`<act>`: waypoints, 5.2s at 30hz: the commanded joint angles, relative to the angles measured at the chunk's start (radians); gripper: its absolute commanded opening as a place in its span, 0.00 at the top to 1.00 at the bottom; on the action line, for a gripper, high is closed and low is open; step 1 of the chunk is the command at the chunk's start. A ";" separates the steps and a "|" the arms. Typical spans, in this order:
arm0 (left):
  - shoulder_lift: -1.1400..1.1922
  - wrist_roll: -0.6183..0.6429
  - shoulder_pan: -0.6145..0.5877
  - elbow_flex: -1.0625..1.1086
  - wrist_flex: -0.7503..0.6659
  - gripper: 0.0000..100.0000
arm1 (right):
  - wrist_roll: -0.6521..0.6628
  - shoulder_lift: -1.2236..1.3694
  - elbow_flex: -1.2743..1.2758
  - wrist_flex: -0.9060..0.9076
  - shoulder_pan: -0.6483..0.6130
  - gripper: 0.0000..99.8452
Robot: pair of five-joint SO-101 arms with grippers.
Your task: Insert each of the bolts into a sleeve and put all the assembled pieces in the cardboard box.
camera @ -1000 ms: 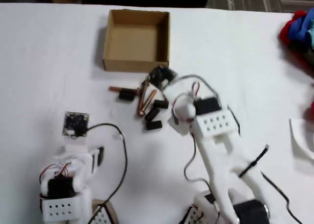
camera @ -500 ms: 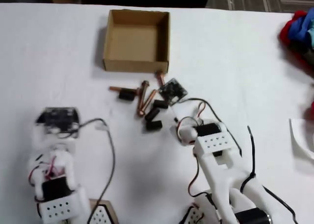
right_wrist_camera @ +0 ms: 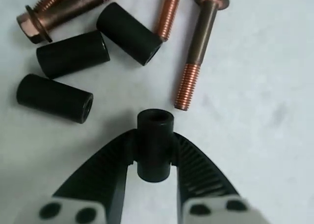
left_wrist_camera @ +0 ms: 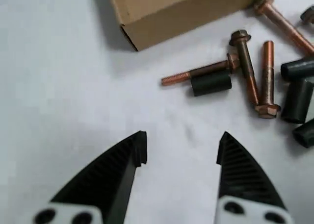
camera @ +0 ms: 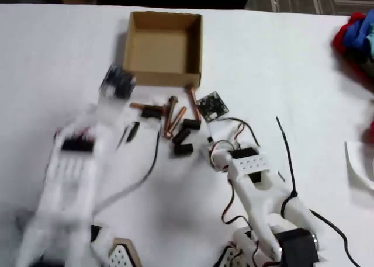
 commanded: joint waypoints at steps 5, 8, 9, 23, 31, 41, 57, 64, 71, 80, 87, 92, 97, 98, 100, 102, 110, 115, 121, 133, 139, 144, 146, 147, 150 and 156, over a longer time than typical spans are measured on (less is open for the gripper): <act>0.730 -0.023 0.081 -0.792 0.373 0.75 | -0.002 0.002 -0.034 -0.012 0.010 0.98; 0.899 -0.186 0.103 -1.035 0.494 0.75 | -0.002 0.002 -0.034 -0.013 0.010 0.98; 0.950 -0.232 0.107 -1.107 0.532 0.75 | -0.002 0.002 -0.034 -0.015 0.010 0.98; 1.516 -0.410 0.115 -1.893 0.724 0.75 | 0.000 0.005 -0.037 -0.019 0.002 0.98; 1.714 -0.410 0.115 -2.072 0.756 0.75 | 0.000 0.005 -0.037 -0.019 0.001 0.98; 1.738 -0.420 0.115 -2.081 0.876 0.76 | -0.005 0.005 -0.037 -0.019 0.001 0.98; 1.737 -0.341 0.118 -2.078 0.901 0.88 | -0.005 0.004 -0.037 -0.019 0.001 0.98; 1.738 -0.170 0.075 -2.081 0.898 0.94 | -0.005 0.004 -0.037 -0.019 0.001 0.98; 1.738 -0.311 0.086 -2.081 0.878 0.74 | -0.005 0.004 -0.037 -0.019 0.001 0.98; 1.738 -0.305 0.100 -2.081 0.773 0.72 | -0.005 0.004 -0.037 -0.019 0.001 0.98; 1.738 -0.227 0.155 -2.081 0.778 0.77 | -0.005 0.004 -0.037 -0.019 0.001 0.98; 1.737 -0.150 0.173 -2.081 0.784 0.79 | -0.006 0.004 -0.037 -0.019 0.001 0.98; 1.737 -0.149 0.172 -2.081 0.793 0.79 | -0.006 0.004 -0.037 -0.019 0.001 0.98; 1.737 -0.149 0.173 -2.081 0.801 0.79 | -0.006 0.004 -0.037 -0.019 0.001 0.98; 1.737 -0.149 0.180 -2.081 0.812 0.80 | -0.006 0.004 -0.037 -0.019 0.001 0.98; 1.737 -0.149 0.184 -2.083 0.813 0.88 | -0.006 0.004 -0.037 -0.019 0.001 0.98; 1.695 -0.137 0.176 -2.127 0.873 0.97 | -0.008 0.008 -0.035 -0.039 0.002 0.98; 1.574 -0.029 0.157 -2.198 0.904 0.98 | -0.008 0.002 -0.031 -0.039 0.002 0.98; 1.396 0.081 0.123 -2.083 0.907 0.98 | -0.008 0.001 -0.032 -0.039 0.007 0.98; 0.806 0.117 0.135 -1.475 0.864 0.98 | -0.287 -0.162 0.008 -0.038 0.077 0.98; 0.368 0.117 0.187 -0.921 0.551 0.98 | -0.313 -0.286 0.077 -0.039 0.021 0.98; 0.015 0.118 0.195 -0.437 0.187 0.98 | -0.313 -0.303 0.080 -0.047 -0.044 0.98; -0.081 0.118 0.195 -0.326 0.097 0.98 | -0.316 -0.303 0.097 -0.091 -0.056 0.98; -0.117 0.118 0.195 -0.288 0.063 0.98 | -0.316 -0.303 0.120 -0.140 -0.054 0.98; -0.178 0.118 0.195 -0.229 0.000 0.98 | -0.318 -0.308 0.244 -0.415 -0.044 0.98; -0.189 0.161 0.239 -0.219 -0.044 0.98 | -0.313 -0.303 0.569 -1.175 -0.076 0.98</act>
